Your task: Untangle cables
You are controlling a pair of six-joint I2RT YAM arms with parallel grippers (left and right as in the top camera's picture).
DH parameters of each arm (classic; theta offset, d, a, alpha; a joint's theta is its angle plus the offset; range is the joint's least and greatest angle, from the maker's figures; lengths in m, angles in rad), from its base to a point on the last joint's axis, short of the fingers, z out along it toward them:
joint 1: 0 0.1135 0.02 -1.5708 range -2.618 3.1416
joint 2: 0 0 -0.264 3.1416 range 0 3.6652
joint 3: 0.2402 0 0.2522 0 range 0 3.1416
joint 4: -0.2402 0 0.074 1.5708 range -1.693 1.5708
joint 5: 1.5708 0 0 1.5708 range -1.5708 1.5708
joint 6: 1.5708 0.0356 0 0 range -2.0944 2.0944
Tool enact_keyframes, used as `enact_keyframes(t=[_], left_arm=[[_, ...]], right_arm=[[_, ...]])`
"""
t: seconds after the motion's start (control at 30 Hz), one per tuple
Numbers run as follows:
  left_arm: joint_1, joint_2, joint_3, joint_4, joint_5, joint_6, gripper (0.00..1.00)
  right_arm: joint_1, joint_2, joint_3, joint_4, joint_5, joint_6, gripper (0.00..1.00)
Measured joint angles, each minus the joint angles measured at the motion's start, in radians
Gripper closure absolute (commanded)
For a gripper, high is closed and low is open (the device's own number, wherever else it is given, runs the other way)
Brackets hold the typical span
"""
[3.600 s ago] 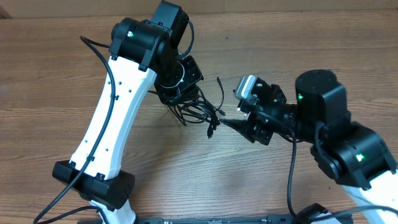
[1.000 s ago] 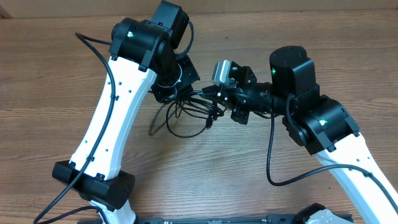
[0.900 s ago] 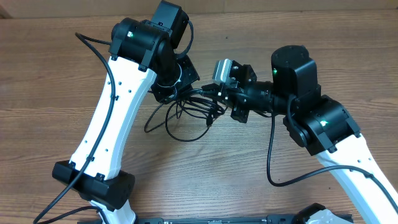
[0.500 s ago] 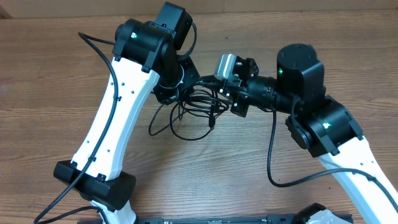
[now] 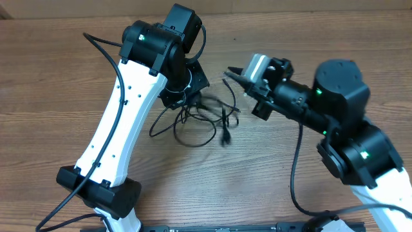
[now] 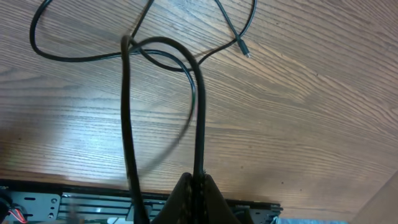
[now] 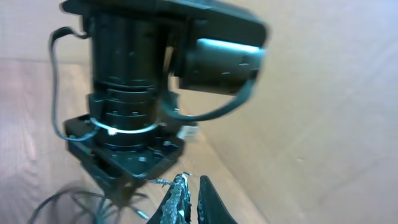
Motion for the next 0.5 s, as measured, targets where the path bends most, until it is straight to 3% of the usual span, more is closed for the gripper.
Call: enact_keyframes(t=[0.4, 0.47, 0.5], left_arm=[[0.000, 0.000, 0.000, -0.001, -0.012, 0.000, 0.96], [0.000, 0.000, 0.000, -0.001, -0.012, 0.000, 0.96], [0.000, 0.000, 0.000, -0.001, -0.012, 0.000, 0.96]], right_arm=[[0.000, -0.053, 0.000, -0.200, 0.105, 0.001, 0.96], [0.000, -0.053, 0.000, -0.254, 0.106, 0.001, 0.90], [0.000, -0.053, 0.000, -0.282, 0.104, 0.003, 0.82]])
